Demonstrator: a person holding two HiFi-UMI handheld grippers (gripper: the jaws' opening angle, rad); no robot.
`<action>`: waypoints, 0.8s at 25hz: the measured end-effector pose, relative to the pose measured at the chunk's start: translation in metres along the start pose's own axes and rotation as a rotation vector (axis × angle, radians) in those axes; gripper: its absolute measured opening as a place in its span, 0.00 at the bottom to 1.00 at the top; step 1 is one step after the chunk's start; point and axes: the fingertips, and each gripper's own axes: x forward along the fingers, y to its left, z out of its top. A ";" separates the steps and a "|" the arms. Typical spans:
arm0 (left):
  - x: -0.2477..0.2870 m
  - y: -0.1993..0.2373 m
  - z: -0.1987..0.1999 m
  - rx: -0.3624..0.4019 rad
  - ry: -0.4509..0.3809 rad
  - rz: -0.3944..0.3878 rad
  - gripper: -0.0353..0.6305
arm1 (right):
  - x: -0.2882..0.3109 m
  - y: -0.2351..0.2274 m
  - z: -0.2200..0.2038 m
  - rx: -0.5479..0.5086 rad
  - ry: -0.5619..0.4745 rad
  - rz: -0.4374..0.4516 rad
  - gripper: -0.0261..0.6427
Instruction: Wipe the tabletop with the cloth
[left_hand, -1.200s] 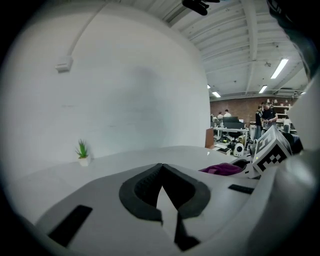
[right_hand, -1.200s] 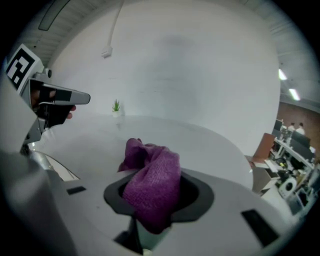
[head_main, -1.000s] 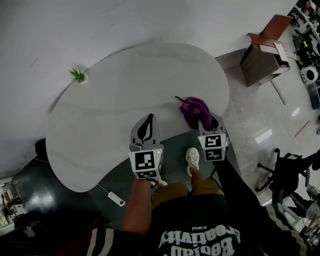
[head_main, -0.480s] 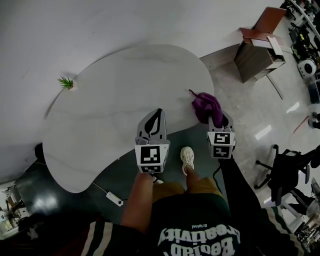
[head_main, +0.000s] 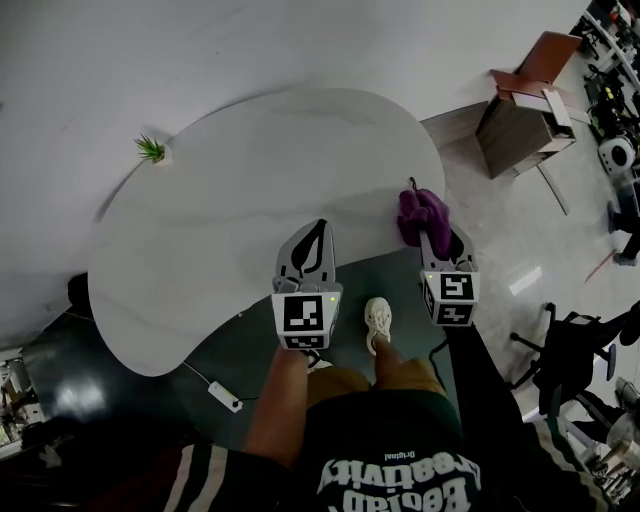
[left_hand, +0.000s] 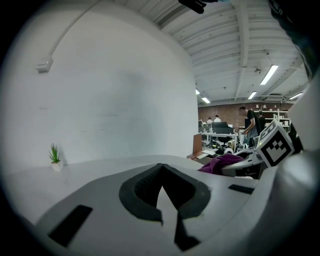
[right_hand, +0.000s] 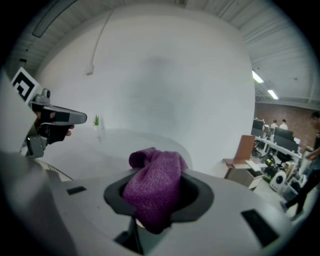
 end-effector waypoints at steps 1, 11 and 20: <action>-0.010 0.009 -0.001 -0.004 -0.006 0.013 0.05 | -0.001 0.014 0.007 -0.009 -0.014 0.015 0.24; -0.173 0.162 -0.031 -0.015 -0.019 0.207 0.05 | -0.018 0.264 0.055 -0.107 -0.106 0.269 0.24; -0.348 0.307 -0.084 -0.044 0.020 0.462 0.05 | -0.050 0.522 0.054 -0.210 -0.135 0.585 0.24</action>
